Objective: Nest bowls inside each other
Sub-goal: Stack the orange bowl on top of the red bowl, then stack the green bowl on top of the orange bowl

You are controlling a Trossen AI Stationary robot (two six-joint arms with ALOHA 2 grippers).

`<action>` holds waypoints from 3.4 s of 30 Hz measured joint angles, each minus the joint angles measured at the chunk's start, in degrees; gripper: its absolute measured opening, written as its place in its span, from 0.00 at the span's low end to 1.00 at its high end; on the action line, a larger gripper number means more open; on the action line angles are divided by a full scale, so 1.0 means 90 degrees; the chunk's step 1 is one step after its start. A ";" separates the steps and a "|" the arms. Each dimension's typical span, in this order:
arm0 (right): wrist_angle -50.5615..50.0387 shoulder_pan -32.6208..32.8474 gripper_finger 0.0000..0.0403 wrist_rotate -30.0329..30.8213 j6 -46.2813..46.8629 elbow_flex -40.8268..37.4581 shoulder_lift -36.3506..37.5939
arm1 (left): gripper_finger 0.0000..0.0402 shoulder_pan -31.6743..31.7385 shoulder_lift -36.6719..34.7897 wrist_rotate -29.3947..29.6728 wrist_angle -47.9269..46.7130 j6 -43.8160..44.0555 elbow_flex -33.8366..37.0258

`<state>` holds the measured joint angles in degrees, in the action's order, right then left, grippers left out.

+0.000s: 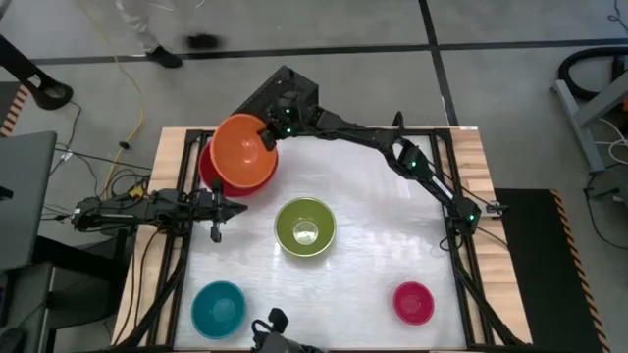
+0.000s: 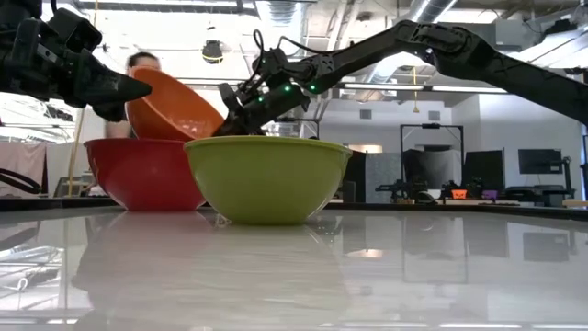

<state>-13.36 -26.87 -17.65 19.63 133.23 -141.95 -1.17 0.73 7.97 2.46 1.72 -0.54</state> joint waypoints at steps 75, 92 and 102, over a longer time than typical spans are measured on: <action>-0.0413 0.0729 0.03 0.3167 -0.2854 0.0000 0.0644 | 0.00 0.0002 0.0000 -0.0002 -0.0002 0.0002 -0.0002; 0.0716 0.0265 0.00 0.2664 -0.2104 -0.1297 0.0634 | 0.00 0.0000 0.0002 -0.0002 -0.0002 0.0002 -0.0002; -0.0633 0.0378 0.00 0.1626 -0.1950 -0.1285 0.1662 | 0.00 0.0001 0.0000 -0.0001 -0.0001 0.0001 -0.0002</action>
<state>-19.06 -23.47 -3.01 2.08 121.66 -126.99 -1.16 0.73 7.96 2.45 1.73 -0.56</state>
